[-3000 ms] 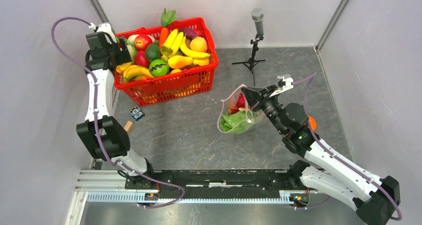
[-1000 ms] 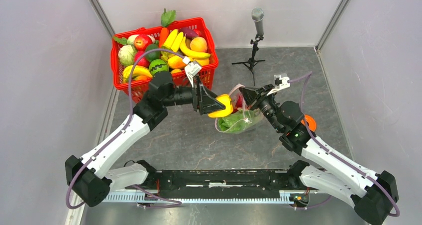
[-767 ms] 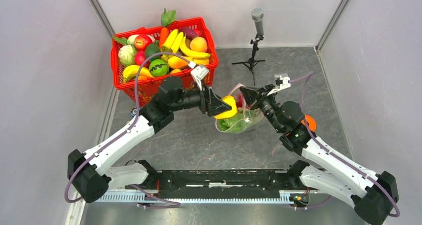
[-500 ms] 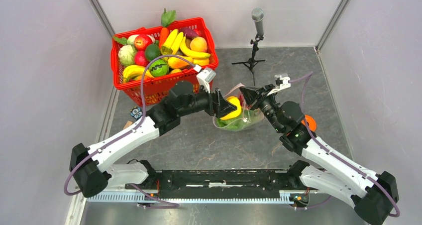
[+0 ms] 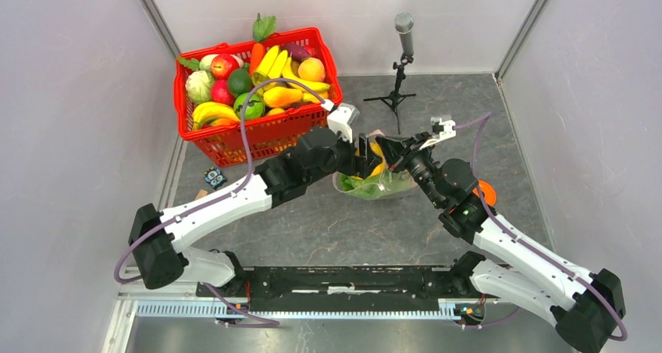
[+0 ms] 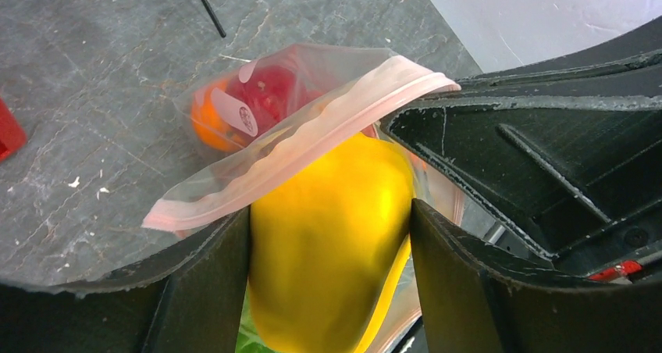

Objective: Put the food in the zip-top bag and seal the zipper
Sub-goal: Place the fake vegetable in the zipper food storage bag.

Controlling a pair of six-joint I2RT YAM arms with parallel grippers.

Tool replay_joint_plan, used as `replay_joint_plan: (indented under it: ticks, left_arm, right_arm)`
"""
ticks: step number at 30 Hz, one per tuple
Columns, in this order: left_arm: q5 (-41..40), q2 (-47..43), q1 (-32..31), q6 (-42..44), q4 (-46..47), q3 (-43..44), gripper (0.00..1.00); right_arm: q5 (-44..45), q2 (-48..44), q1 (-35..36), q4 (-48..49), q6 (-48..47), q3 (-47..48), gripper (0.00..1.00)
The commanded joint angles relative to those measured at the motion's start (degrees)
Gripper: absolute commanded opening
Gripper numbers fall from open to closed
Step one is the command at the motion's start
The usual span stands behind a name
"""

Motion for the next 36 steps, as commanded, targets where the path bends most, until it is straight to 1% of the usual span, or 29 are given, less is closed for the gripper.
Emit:
replay_joint_plan:
  ticks: [1, 4, 6, 9, 11, 12, 13, 15, 18, 21, 23, 26, 29, 31, 33, 36]
  left_arm:
    - [4.9, 2.4, -0.3, 4.1, 7.3, 2.5, 0.6]
    - [5.2, 3.8, -0.3, 4.8, 9.3, 2.0, 0.64]
    - [5.3, 4.0, -0.3, 6.5, 9.9, 1.5, 0.69]
    - [5.4, 2.8, -0.3, 9.0, 9.8, 1.3, 0.83]
    - [5.8, 0.8, -0.3, 10.6, 9.7, 1.1, 0.95]
    - [6.0, -0.5, -0.3, 11.2, 9.7, 1.0, 0.99]
    - [6.2, -1.6, -0.3, 12.0, 9.7, 1.0, 1.0]
    - [7.0, -3.7, -0.3, 13.6, 9.1, 1.2, 1.0]
    - [8.7, -6.2, -0.2, 15.3, 5.5, 1.9, 1.0]
    - [7.5, -9.6, -0.3, 16.2, 4.3, 0.2, 1.0]
    - [4.0, -10.6, -0.3, 17.9, 1.4, 0.5, 1.0]
    - [0.6, -9.8, 0.1, 21.5, -4.4, 1.6, 0.99]
    - [1.1, -7.6, 0.7, 24.4, -9.6, 3.3, 0.98]
    - [3.7, -6.1, 1.3, 26.2, -12.1, 4.4, 0.97]
    - [5.6, -4.5, 2.2, 26.3, -12.5, 4.8, 0.95]
    - [8.6, -2.6, 3.5, 26.1, -9.5, 4.7, 0.92]
  right_arm:
    - [-0.4, -1.2, -0.1, 3.7, 0.6, 1.8, 0.03]
    - [-0.1, -1.7, -0.2, 3.5, 0.6, 1.7, 0.03]
    - [0.3, -2.1, -0.2, 3.6, 0.6, 1.5, 0.03]
    - [0.7, -2.6, -0.2, 3.4, 0.6, 1.2, 0.03]
    - [1.2, -2.8, -0.1, 3.0, 0.5, 1.0, 0.04]
    - [1.6, -2.9, -0.1, 2.8, 0.4, 0.9, 0.04]
    - [2.3, -2.9, -0.1, 2.5, 0.3, 0.8, 0.04]
    - [3.4, -3.0, -0.2, 2.0, 0.3, 0.7, 0.05]
    - [4.2, -3.0, -0.2, 1.3, 0.3, 0.7, 0.05]
    - [4.4, -2.9, -0.2, 0.5, -0.1, 1.0, 0.05]
    - [4.0, -3.3, -0.2, 0.6, -0.9, 1.1, 0.05]
    - [3.8, -4.0, -0.2, 0.9, -1.5, 1.1, 0.05]
    - [3.8, -4.5, -0.2, 0.5, -1.4, 1.1, 0.05]
    - [3.7, -4.9, -0.2, 0.2, -1.2, 1.0, 0.05]
    - [3.7, -5.1, -0.2, 0.0, -1.1, 1.0, 0.05]
    - [3.3, -5.4, -0.2, -0.1, -1.1, 0.9, 0.05]
